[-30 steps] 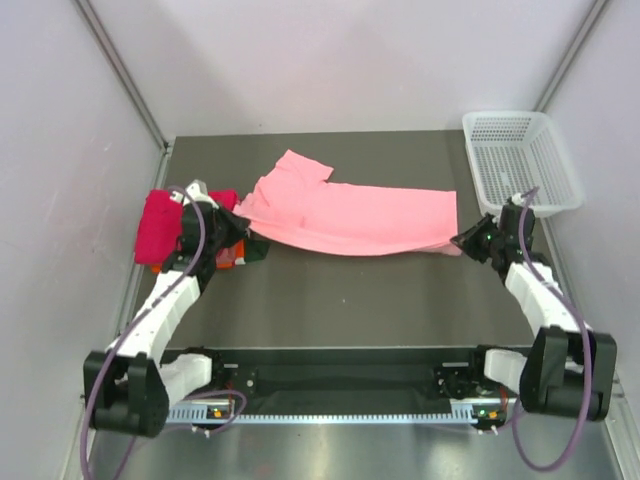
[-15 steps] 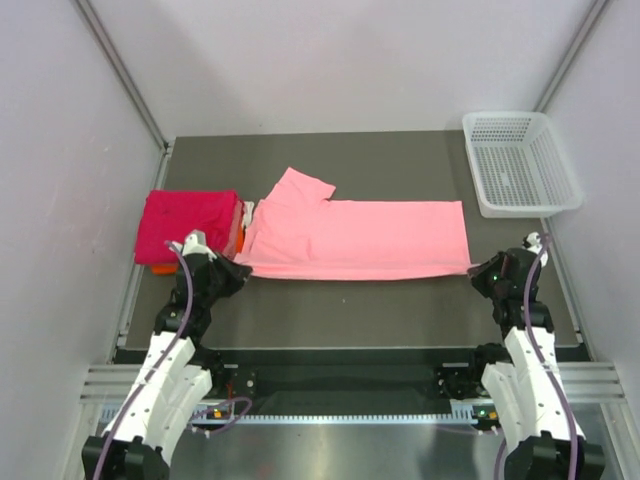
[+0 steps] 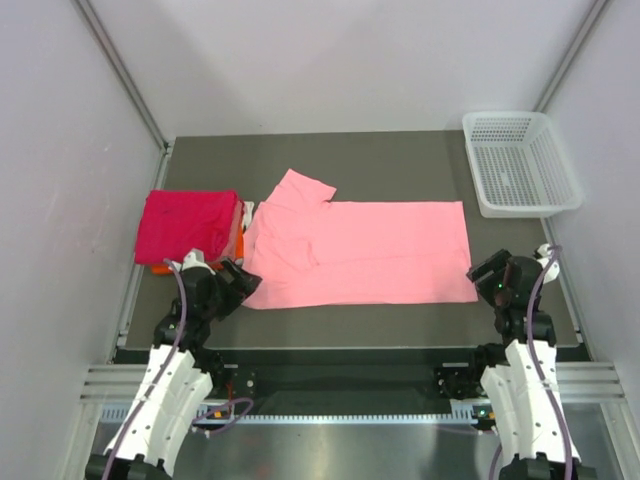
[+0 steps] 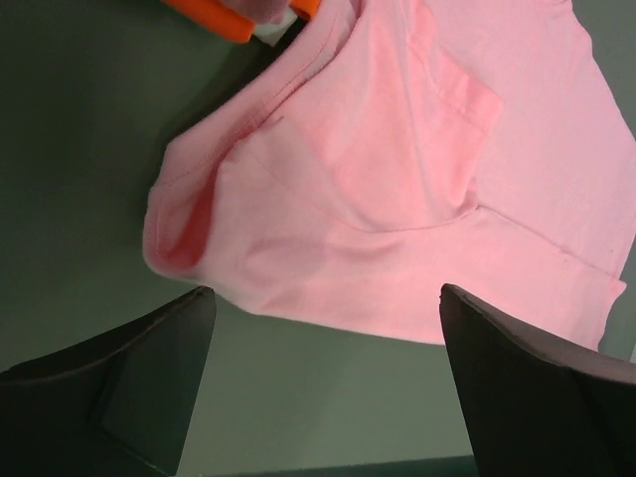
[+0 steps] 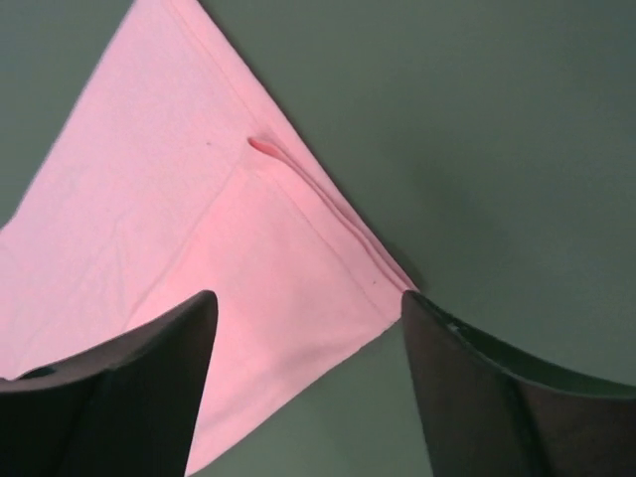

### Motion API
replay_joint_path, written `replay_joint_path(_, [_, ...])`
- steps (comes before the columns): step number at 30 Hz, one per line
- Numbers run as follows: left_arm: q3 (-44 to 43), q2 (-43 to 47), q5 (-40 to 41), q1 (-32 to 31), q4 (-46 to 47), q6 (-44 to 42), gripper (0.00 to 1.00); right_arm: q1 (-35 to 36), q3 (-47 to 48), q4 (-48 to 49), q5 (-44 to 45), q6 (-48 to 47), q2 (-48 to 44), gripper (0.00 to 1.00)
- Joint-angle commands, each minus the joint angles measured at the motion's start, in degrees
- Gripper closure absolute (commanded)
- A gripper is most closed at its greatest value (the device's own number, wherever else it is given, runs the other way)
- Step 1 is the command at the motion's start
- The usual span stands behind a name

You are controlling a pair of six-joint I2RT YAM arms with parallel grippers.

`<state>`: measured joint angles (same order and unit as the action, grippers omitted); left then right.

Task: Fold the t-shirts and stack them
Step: Fold the tshirt

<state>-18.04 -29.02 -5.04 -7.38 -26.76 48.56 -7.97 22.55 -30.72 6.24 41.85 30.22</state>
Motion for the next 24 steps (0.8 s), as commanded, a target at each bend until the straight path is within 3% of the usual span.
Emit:
replay_joint_path(1, [-8.72, -2.96, -0.41, -0.09, -3.28, 1.54, 0.01, -0.56, 6.71, -2.94, 3.6, -2.27, -2.88, 0.23])
replay_joint_path(6, [-20.0, -8.77, -0.23, -0.09, -7.08, -1.27, 0.01, -0.56, 13.74, -1.89, 2.82, -8.79, 0.8, 0.23])
replay_joint_path(12, [-20.62, -17.11, -5.24, -0.09, 7.67, -0.74, 0.01, -0.03, 16.47, 7.33, -8.76, -15.03, 10.46, 0.25])
replay_joint_path(16, [-26.24, -31.23, -6.38, -0.09, 17.41, -4.51, 0.01, 0.14, 19.11, 14.09, -14.32, -16.88, 17.58, 0.25])
replay_joint_path(19, [-32.72, -41.77, -6.48, -0.01, 18.24, -7.77, 0.01, 0.67, 21.83, 16.21, -15.91, -17.5, 23.12, 0.3])
replay_joint_path(24, [-39.95, -54.46, -8.49, -0.01, 22.71, -9.0, 0.02, 2.69, 25.78, 18.59, -18.64, -18.29, 30.24, 0.3])
